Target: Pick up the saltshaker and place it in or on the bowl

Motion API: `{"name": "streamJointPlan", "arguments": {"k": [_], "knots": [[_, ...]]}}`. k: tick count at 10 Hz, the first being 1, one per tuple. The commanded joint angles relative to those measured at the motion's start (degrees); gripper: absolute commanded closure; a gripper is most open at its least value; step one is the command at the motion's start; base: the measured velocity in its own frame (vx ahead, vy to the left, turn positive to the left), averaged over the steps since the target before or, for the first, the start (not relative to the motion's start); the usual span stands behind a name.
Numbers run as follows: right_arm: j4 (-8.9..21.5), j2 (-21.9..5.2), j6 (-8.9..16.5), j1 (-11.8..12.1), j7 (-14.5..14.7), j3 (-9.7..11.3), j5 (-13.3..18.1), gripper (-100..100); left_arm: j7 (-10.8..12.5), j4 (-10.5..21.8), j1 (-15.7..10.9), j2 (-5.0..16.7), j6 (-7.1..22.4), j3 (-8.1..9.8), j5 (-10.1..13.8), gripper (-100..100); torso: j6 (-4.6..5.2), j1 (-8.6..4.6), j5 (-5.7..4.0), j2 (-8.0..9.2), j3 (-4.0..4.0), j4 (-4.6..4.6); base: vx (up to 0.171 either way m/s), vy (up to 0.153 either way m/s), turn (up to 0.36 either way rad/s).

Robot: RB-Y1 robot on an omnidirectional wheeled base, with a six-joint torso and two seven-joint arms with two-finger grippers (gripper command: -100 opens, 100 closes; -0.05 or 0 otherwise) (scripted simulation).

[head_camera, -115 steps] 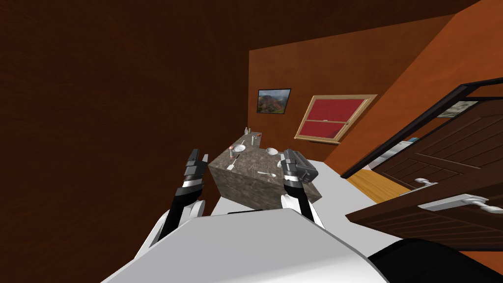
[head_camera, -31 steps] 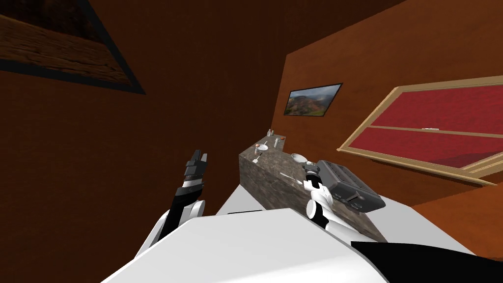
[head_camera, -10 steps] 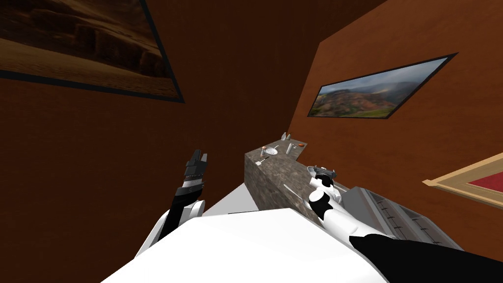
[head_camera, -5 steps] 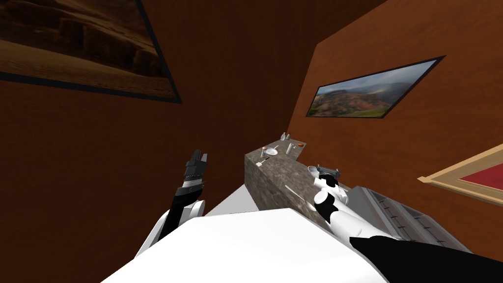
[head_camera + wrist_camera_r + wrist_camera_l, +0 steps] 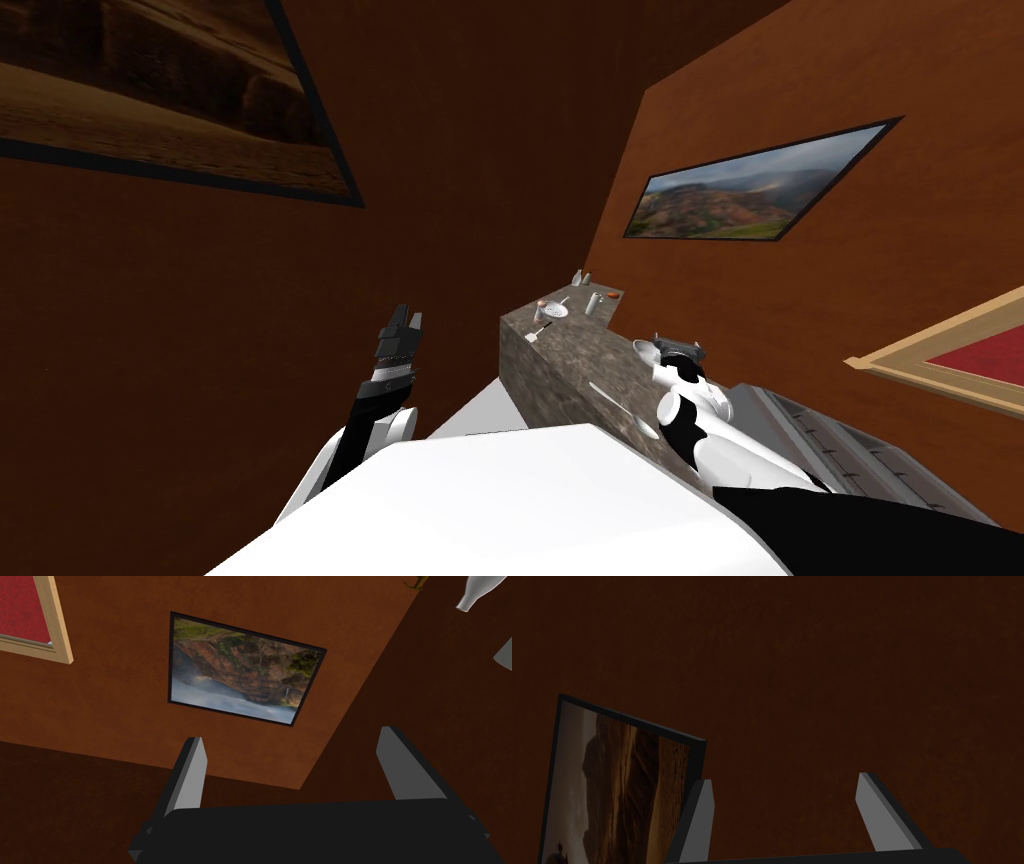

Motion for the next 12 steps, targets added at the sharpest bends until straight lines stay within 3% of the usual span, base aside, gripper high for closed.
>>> {"name": "streamJointPlan", "arguments": {"k": [1, 3, 4, 8, 9, 10, 11, 12], "knots": [[1.6, -1.35, -0.59, 0.05, -0.87, 1.08, -0.67, -100, 0.0, 0.0, 0.0, 0.0, 0.0, 0.0, 0.0, 0, 0.0, 0.0, 0.0, 0.0, 0.0, 0.0, 0.048, 0.045, -0.036], [4.27, -5.67, -1.06, 1.84, -4.47, 5.14, -3.42, -100, 0.0, 0.0, 0.0, 0.0, 0.0, 0.0, 0.0, 0, 0.0, 0.01, 0.0, 0.02, 0.01, 0.0, 0.064, 0.081, -0.066], [4.27, -5.88, -1.06, 1.84, -5.1, 6.25, -3.42, -100, 0.0, 0.0, 0.0, 0.0, 0.0, 0.0, 0.0, 0, 0.01, 0.13, 0.03, -0.03, -0.02, -0.01, 0.065, 0.074, -0.045], [8.28, -12.67, -1.77, 4.54, -11.25, 13.25, -7.53, -100, 0.0, 0.0, 0.0, 0.0, 0.0, 0.0, 0.0, 0, -0.05, 0.09, 0.02, -0.08, -0.06, -0.03, 0.074, 0.076, -0.053], [8.39, -12.67, -1.77, 4.54, -11.43, 14.0, -7.53, -100, 0.0, 0.0, 0.0, 0.0, 0.0, 0.0, 0.0, 0, -0.01, 0.03, 0.02, 0.01, 0.0, 0.0, 0.04, 0.049, -0.031], [9.77, -12.97, -2.83, 3.9, -10.95, 13.46, -7.26, -100, 0.0, 0.0, -0.01, 0.0, 0.0, 0.0, 0.0, 0, -0.04, -0.01, -0.02, 0.04, 0.02, 0.0, 0.017, 0.02, -0.005], [9.42, -12.9, -2.5, 4.05, -11.18, 13.56, -7.32, 0, 0.0, 0.0, -0.01, 0.0, 0.0, 0.0, 0.0, 0, -0.04, -0.12, -0.03, 0.11, 0.05, 0.01, 0.0, 0.0, 0.0], [9.46, -12.9, -2.53, 4.03, -11.16, 13.55, -7.31, 0, 0.0, 0.0, -0.01, 0.0, 0.0, 0.0, 0.0, 0, -0.04, -0.18, -0.05, 0.16, 0.08, 0.03, 0.0, 0.0, 0.0]]}}
